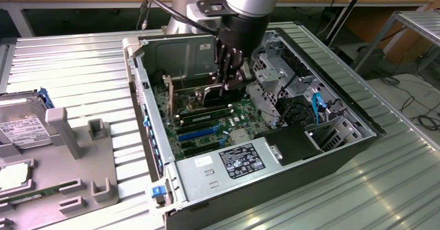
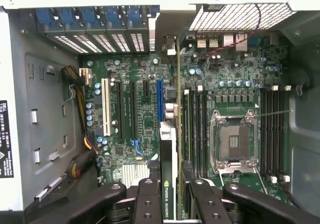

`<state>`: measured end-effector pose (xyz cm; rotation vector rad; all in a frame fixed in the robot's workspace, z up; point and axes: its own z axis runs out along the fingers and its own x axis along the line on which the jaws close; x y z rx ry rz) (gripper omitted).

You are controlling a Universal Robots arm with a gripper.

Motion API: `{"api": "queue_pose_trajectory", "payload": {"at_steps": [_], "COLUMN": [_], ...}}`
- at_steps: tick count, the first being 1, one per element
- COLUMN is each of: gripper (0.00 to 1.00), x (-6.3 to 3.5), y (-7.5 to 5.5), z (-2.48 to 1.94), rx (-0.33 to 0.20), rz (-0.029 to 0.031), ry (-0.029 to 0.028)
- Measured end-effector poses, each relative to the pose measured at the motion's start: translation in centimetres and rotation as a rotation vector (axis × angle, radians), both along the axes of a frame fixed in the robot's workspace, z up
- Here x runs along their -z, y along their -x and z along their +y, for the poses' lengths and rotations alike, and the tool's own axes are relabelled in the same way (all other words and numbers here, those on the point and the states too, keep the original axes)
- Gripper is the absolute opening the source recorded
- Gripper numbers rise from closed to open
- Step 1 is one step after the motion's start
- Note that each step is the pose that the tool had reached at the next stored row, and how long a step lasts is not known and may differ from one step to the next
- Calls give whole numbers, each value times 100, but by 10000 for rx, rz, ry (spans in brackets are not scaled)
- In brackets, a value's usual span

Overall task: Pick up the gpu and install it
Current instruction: 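Insert the gpu into the slot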

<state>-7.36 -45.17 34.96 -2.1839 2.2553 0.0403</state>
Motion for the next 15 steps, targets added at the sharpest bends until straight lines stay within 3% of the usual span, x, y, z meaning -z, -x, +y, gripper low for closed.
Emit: {"api": "queue_pose_trajectory", "payload": {"at_steps": [15], "gripper": [27], "x": [336], "y": [93], "z": [-46], "rx": [14], "rz": [-78], "ry": [8]}}
